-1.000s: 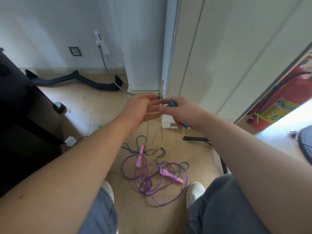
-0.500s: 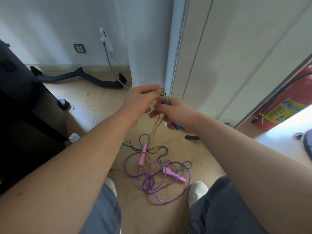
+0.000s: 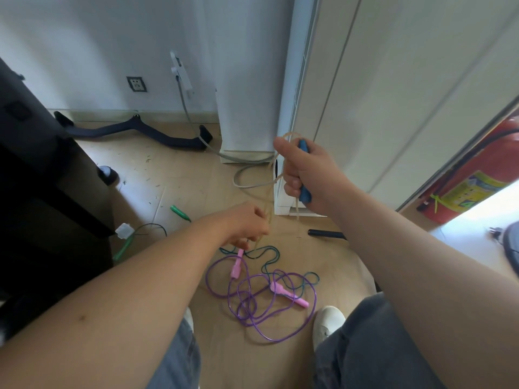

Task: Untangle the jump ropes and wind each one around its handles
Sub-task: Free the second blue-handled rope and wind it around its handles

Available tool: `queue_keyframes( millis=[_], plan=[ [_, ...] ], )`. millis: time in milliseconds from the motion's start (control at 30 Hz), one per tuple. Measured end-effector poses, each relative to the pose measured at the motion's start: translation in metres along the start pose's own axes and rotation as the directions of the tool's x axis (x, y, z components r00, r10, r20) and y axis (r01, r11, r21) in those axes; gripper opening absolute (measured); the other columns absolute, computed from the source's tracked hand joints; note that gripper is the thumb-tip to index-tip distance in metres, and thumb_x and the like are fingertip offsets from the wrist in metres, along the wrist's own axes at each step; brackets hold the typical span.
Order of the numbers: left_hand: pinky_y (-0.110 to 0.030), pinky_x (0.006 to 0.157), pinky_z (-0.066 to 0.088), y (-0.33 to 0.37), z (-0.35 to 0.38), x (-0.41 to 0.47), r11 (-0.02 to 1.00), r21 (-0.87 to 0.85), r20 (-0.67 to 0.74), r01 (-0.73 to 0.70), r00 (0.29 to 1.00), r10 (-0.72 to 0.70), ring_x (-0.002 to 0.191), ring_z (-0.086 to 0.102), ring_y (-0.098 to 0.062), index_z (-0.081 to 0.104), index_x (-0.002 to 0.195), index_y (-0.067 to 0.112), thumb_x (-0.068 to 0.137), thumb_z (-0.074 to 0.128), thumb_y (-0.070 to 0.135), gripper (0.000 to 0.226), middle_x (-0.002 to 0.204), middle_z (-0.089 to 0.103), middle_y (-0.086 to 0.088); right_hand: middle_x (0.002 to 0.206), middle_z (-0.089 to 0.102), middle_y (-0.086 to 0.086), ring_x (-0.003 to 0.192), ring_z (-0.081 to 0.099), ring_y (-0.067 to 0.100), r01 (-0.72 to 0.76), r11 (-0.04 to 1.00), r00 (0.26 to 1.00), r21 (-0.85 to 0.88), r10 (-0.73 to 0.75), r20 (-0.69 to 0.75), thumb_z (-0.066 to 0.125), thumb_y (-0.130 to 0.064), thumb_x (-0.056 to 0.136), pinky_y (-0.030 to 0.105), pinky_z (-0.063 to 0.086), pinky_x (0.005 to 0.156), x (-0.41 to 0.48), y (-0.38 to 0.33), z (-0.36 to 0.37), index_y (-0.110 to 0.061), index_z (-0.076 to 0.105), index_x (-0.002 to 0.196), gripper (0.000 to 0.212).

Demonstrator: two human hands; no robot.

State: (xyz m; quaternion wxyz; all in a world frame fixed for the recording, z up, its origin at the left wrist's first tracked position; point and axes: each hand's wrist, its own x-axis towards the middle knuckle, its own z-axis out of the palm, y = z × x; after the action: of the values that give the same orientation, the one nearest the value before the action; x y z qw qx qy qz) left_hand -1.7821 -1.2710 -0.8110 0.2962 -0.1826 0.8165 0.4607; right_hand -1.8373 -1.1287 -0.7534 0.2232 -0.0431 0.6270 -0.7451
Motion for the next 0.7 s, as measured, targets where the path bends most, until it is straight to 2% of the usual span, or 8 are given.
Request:
queue_keyframes(
  millis=[67, 167, 300, 400, 467, 533, 600, 700],
  plan=[
    [-0.03, 0.066, 0.053, -0.003, 0.002, 0.005, 0.999, 0.01, -0.021, -0.049, 0.999, 0.049, 0.084, 0.057, -0.018, 0.052, 0.113, 0.018, 0.089, 0.067, 0.016, 0.029, 0.103, 0.059, -0.008, 0.055, 0.028, -0.004, 0.046, 0.026, 0.014, -0.003, 0.998, 1.0, 0.056, 0.002, 0.027, 0.069, -0.032, 0.094, 0.026, 0.027, 0.041, -0.003, -0.002, 0.001, -0.021, 0.038, 0.079, 0.037],
    [-0.032, 0.071, 0.053, -0.007, 0.0, 0.01, 0.99, 0.07, -0.065, -0.124, 0.99, 0.129, 0.08, 0.059, -0.018, 0.064, 0.109, 0.013, 0.091, 0.06, 0.011, 0.019, 0.094, 0.063, -0.009, 0.056, 0.027, -0.003, 0.045, 0.026, 0.013, 0.006, 0.994, 0.999, 0.107, -0.01, 0.033, 0.065, -0.03, 0.097, 0.023, 0.027, 0.04, -0.006, -0.005, 0.003, -0.021, 0.039, 0.079, 0.033],
    [-0.031, 0.075, 0.057, -0.013, -0.004, 0.014, 0.974, 0.147, -0.091, -0.174, 0.978, 0.189, 0.079, 0.061, -0.013, 0.07, 0.108, 0.016, 0.092, 0.059, 0.01, 0.02, 0.088, 0.065, -0.002, 0.056, 0.028, -0.002, 0.045, 0.028, 0.013, 0.019, 0.995, 1.0, 0.101, -0.017, -0.016, 0.063, -0.03, 0.098, 0.023, 0.027, 0.04, -0.007, -0.007, 0.001, -0.021, 0.042, 0.081, 0.029],
    [-0.032, 0.082, 0.058, -0.009, -0.008, 0.015, 0.953, 0.203, -0.149, -0.224, 0.955, 0.256, 0.092, 0.063, -0.012, 0.067, 0.115, 0.023, 0.089, 0.067, 0.022, 0.027, 0.109, 0.067, 0.002, 0.056, 0.028, -0.002, 0.045, 0.028, 0.013, 0.01, 0.996, 0.999, 0.085, -0.007, -0.043, 0.063, -0.03, 0.098, 0.024, 0.027, 0.041, -0.007, -0.008, -0.002, -0.02, 0.041, 0.082, 0.03],
    [-0.032, 0.08, 0.059, -0.004, -0.008, 0.013, 0.957, 0.129, -0.153, -0.261, 0.948, 0.28, 0.096, 0.063, -0.012, 0.058, 0.124, 0.03, 0.085, 0.073, 0.032, 0.041, 0.115, 0.06, 0.006, 0.057, 0.03, -0.001, 0.046, 0.029, 0.013, 0.005, 0.998, 0.999, 0.063, -0.002, -0.049, 0.063, -0.031, 0.099, 0.025, 0.028, 0.041, -0.008, -0.008, -0.003, -0.019, 0.042, 0.082, 0.029],
    [-0.032, 0.078, 0.06, 0.001, -0.008, 0.009, 0.95, 0.026, -0.119, -0.31, 0.943, 0.311, 0.098, 0.064, -0.011, 0.055, 0.126, 0.034, 0.084, 0.075, 0.039, 0.047, 0.114, 0.057, 0.01, 0.057, 0.033, -0.001, 0.047, 0.03, 0.014, 0.001, 0.999, 0.999, 0.038, 0.001, -0.05, 0.063, -0.032, 0.098, 0.026, 0.029, 0.041, -0.008, -0.007, -0.003, -0.019, 0.044, 0.082, 0.028],
    [-0.034, 0.08, 0.062, 0.005, -0.006, 0.007, 0.934, -0.074, -0.112, -0.35, 0.933, 0.341, 0.1, 0.067, -0.011, 0.062, 0.123, 0.033, 0.086, 0.072, 0.04, 0.038, 0.112, 0.064, 0.008, 0.057, 0.035, -0.002, 0.047, 0.031, 0.014, -0.001, 1.0, 0.999, 0.004, 0.002, -0.046, 0.063, -0.033, 0.098, 0.026, 0.03, 0.042, -0.008, -0.006, -0.001, -0.019, 0.048, 0.083, 0.026],
    [-0.035, 0.078, 0.062, 0.01, -0.004, 0.006, 0.903, -0.227, -0.167, -0.366, 0.928, 0.334, 0.093, 0.073, -0.017, 0.066, 0.117, 0.028, 0.099, 0.057, 0.029, 0.019, 0.107, 0.068, 0.001, 0.058, 0.038, -0.001, 0.046, 0.032, 0.014, 0.004, 0.998, 0.998, -0.064, -0.009, -0.069, 0.065, -0.034, 0.097, 0.026, 0.033, 0.042, -0.007, -0.005, -0.001, -0.017, 0.051, 0.086, 0.024]
  ],
)
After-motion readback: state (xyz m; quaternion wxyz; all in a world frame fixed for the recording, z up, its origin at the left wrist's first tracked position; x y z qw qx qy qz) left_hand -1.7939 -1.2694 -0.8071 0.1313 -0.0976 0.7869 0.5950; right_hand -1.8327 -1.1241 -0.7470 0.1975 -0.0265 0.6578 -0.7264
